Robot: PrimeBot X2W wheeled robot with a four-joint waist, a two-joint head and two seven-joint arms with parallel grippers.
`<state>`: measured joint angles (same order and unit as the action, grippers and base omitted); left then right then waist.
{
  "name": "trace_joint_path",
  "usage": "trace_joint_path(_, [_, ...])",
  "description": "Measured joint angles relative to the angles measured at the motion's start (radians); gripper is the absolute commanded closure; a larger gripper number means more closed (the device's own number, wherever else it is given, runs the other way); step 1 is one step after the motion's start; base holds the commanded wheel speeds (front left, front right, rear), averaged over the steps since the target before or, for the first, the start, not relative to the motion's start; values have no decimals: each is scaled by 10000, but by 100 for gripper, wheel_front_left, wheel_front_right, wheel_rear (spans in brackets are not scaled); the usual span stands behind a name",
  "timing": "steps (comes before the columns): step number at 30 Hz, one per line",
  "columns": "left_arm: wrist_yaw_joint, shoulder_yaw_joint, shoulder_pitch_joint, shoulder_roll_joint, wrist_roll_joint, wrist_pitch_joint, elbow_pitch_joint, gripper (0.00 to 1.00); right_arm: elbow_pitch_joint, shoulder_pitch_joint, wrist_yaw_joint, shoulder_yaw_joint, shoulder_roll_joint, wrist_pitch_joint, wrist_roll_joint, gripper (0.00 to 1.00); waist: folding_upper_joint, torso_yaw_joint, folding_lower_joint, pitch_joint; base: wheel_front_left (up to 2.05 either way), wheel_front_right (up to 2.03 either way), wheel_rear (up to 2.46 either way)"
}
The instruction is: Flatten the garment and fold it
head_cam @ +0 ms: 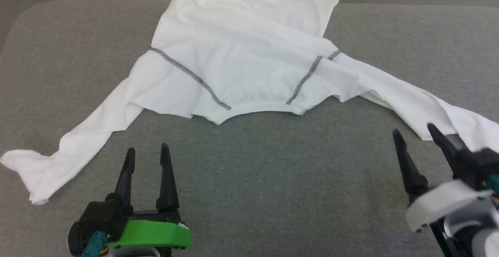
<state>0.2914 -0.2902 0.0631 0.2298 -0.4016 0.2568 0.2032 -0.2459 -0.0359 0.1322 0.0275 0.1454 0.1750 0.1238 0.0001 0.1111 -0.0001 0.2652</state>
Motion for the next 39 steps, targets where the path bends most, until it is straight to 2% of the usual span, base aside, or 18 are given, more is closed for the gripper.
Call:
trace_joint_path(9, [-564, -84, -324, -727, 330, 0, -339, 0, 293, 2722, 2, -2928, 2502, 2502, 773, 0, 0, 488, 0, 508, 0, 0, 0])
trace_joint_path(15, [-934, -63, -465, -1160, 581, 2, -637, 0, 899, 4430, 4, -4964, 3919, 3490, 1323, 0, 0, 978, 0, 860, 0, 0, 0])
trace_joint_path(22, [-1296, -12, -616, -1538, 635, 2, -874, 0, 1864, 6130, 2, -6886, 5010, 3898, 1536, 0, 0, 1607, 0, 1293, 0, 0, 0])
trace_joint_path(29, [-1507, -12, -709, -1689, 635, 2, -1037, 0, 2663, 7338, 2, -8389, 5618, 3877, 1756, 0, 0, 2163, 0, 1656, 0, 0, 0])
trace_joint_path(30, [-1509, -10, -719, -1699, 633, 2, -1047, 0, 2769, 7509, 2, -8508, 5639, 3873, 1856, 26, 0, 2220, 0, 1711, 0, 0, 0])
trace_joint_path(32, [-1509, -6, -758, -1705, 633, 0, -1070, 0, 2926, 7801, 2, -8778, 5662, 3795, 1906, 100, 0, 2291, 0, 1806, 0, 0, 0])
trace_joint_path(39, [-1582, 71, -854, -1728, 633, 2, -1197, 0, 3244, 8132, 2, -8704, 5574, 2972, 2236, 100, 0, 2153, 0, 1909, 0, 0, 0])
